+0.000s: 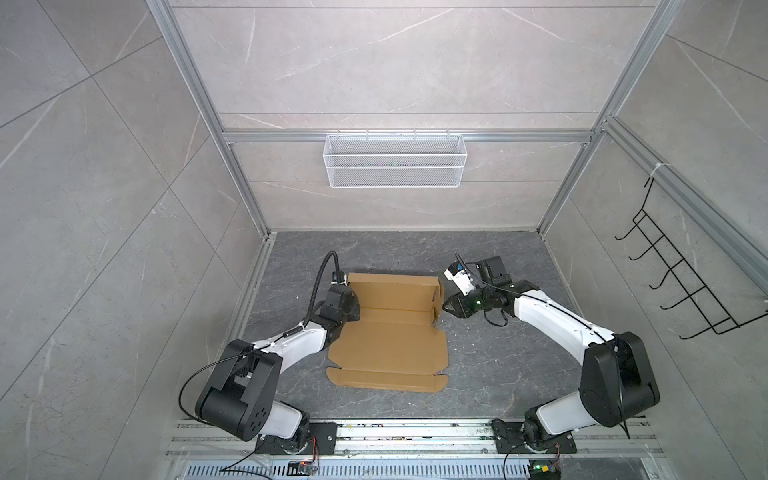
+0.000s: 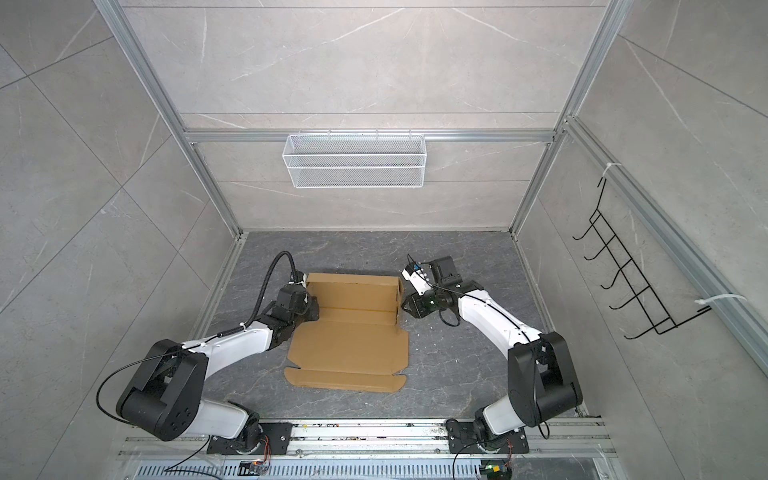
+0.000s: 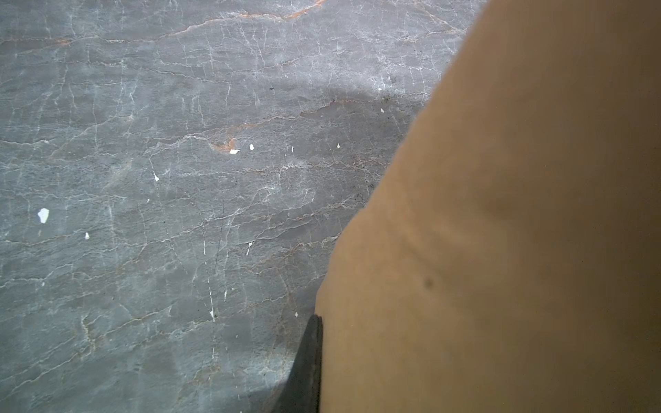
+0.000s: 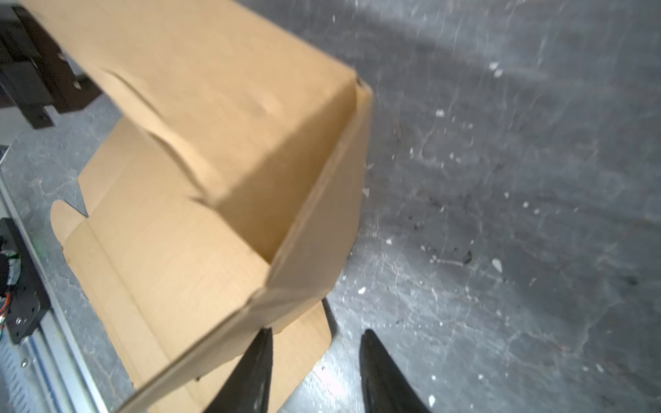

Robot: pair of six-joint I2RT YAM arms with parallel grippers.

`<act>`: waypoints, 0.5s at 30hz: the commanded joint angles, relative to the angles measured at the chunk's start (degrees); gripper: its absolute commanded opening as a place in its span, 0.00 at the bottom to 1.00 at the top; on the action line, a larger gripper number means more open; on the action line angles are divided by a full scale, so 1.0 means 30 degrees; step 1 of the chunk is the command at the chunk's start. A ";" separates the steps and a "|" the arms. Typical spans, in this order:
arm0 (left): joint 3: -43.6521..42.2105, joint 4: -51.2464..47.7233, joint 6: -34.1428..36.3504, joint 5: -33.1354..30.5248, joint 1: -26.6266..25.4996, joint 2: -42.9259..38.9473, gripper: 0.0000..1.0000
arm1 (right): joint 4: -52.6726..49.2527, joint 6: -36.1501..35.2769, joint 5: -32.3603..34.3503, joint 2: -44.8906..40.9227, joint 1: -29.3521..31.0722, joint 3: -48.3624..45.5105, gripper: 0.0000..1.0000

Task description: Fold the paper box

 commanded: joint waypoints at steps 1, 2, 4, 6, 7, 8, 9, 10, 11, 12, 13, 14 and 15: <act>0.0502 -0.0319 0.0621 -0.0251 -0.0062 0.0209 0.00 | 0.3282 0.0897 0.0660 -0.0118 0.0442 -0.1085 0.47; 0.0478 -0.0363 0.0701 -0.0264 -0.0059 0.0176 0.00 | 0.4046 0.0932 0.0614 0.0046 0.0498 -0.1207 0.47; 0.0448 -0.0426 0.0811 -0.0307 -0.0054 0.0063 0.00 | 0.4989 0.1052 0.0360 0.0400 0.0629 -0.1244 0.48; 0.0414 -0.0449 0.0824 -0.0264 -0.0061 0.0025 0.00 | 0.5767 0.0995 0.0359 0.0724 0.0859 -0.1243 0.49; 0.0409 -0.0427 0.0819 -0.0249 -0.0062 0.0040 0.00 | 0.6115 0.0950 0.0444 0.0852 0.0941 -0.1269 0.49; 0.0434 -0.0427 0.0773 -0.0165 -0.0061 0.0082 0.00 | 0.6413 0.0842 0.0743 0.0991 0.1093 -0.1227 0.50; 0.0458 -0.0407 0.0714 -0.0110 -0.0049 0.0098 0.00 | 0.6721 0.0683 0.1179 0.1091 0.1236 -0.1203 0.50; 0.0472 -0.0409 0.0716 -0.0047 -0.0047 0.0157 0.00 | 0.7159 0.0645 0.1521 0.1154 0.1359 -0.1332 0.51; 0.0524 -0.0410 0.0710 0.0009 -0.0054 0.0197 0.00 | 0.7849 0.0684 0.1826 0.1235 0.1425 -0.1532 0.51; 0.0574 -0.0423 0.0749 0.0032 -0.0062 0.0216 0.00 | 0.8537 0.0724 0.2116 0.1312 0.1520 -0.1738 0.52; 0.0615 -0.0441 0.0822 0.0088 -0.0047 0.0212 0.00 | 0.9160 0.0732 0.2271 0.1382 0.1596 -0.1953 0.52; 0.0670 -0.0513 0.0873 0.0117 -0.0060 0.0230 0.00 | 0.9852 0.0703 0.2470 0.1513 0.1669 -0.2179 0.53; 0.0705 -0.0561 0.0908 0.0163 -0.0057 0.0231 0.00 | 1.0282 0.0679 0.2727 0.1658 0.1714 -0.2306 0.54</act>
